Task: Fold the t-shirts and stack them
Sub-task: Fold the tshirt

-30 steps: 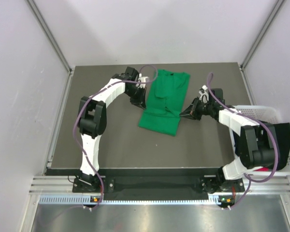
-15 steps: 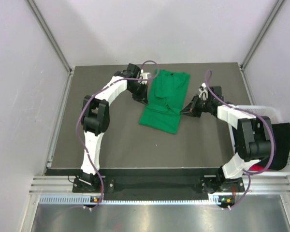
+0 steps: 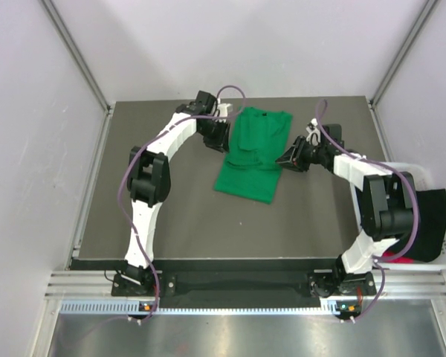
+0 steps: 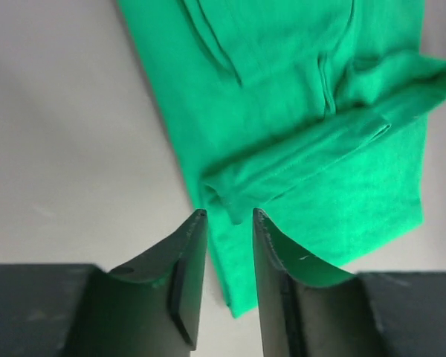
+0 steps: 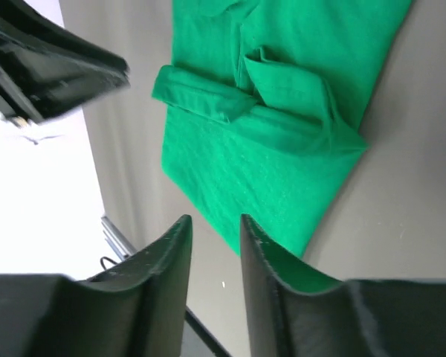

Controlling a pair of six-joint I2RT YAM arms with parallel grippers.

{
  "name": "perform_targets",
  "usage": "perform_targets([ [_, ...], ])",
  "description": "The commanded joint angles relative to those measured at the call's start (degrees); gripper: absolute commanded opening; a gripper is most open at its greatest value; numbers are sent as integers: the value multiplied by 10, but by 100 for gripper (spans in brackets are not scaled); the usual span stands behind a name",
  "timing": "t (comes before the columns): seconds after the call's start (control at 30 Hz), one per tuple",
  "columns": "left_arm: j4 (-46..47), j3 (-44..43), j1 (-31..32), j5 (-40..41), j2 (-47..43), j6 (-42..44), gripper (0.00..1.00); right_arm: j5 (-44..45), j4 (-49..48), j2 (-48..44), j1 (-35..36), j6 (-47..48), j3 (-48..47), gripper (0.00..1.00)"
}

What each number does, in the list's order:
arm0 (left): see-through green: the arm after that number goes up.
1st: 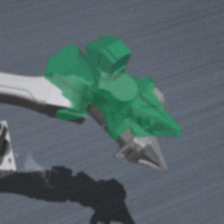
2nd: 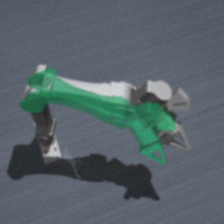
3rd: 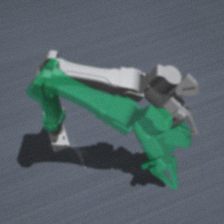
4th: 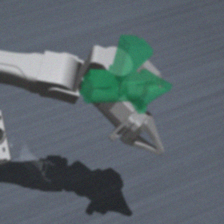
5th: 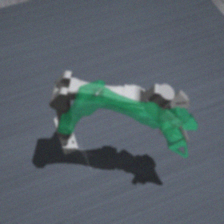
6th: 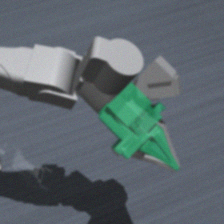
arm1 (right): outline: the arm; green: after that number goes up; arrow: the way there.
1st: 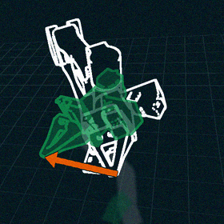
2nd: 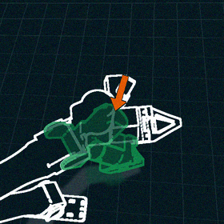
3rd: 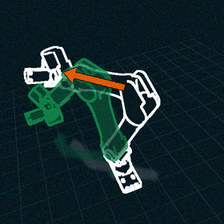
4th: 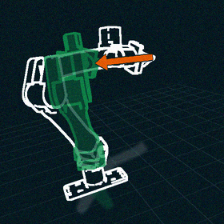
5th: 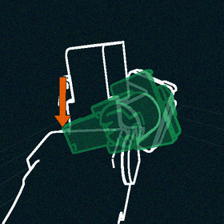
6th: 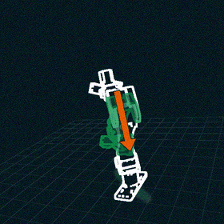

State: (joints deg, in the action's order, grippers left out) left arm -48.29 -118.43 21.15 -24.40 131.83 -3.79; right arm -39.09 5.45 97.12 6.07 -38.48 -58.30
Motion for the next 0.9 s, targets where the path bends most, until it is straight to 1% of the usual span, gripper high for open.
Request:
perform_targets([
  [0.0, -3, -58, -1, 44, -20, 19, 37, -7, -8, -32, -9, 24, -25, 36],
  [0.07, -1, -47, -1, 72, -40, 21, 43, -8, 19, -53, -10, 27, -21, 36],
  [0.1, -4, -37, -1, 80, -61, 19, 45, -15, 28, -61, -11, 23, -3, 36],
  [0.13, -4, 3, -2, 66, -75, 19, 47, -24, 32, -78, -9, 15, 12, 37],
  [0.17, -1, 32, -3, 46, -102, 20, 52, -31, 32, -88, -7, 1, 30, 38],
  [0.2, 0, 63, -7, 25, -114, 15, 52, -35, 34, -96, -4, -5, 68, 39],
  [0.23, 2, 122, -8, -17, -126, 12, 59, -38, 36, -106, -4, -8, 85, 39],
  [0.33, 7, 194, -19, -55, -161, 3, 63, -41, 31, -115, -4, -15, 142, 40],
  [0.37, -7, 219, -23, -76, -164, 11, 63, -38, 27, -115, -4, -21, 151, 41],
  [0.4, -21, 223, -30, -82, -162, 16, 65, -40, 22, -114, -3, -26, 167, 41],
  [0.57, -55, 234, -47, -104, -148, 21, 65, -39, 17, -98, 11, -35, 175, 44],
  [0.63, -49, 250, -51, -109, -149, 15, 66, -38, 18, -92, 25, -41, 177, 47],
  [0.67, -49, 254, -51, -111, -149, 14, 67, -36, 18, -91, 31, -42, 179, 50],
  [0.73, -44, 262, -51, -118, -146, 11, 68, -33, 11, -82, 47, -41, 182, 50],
  [0.87, -43, 268, -52, -138, -120, 5, 68, -24, 1, -56, 56, -44, 178, 51],
])
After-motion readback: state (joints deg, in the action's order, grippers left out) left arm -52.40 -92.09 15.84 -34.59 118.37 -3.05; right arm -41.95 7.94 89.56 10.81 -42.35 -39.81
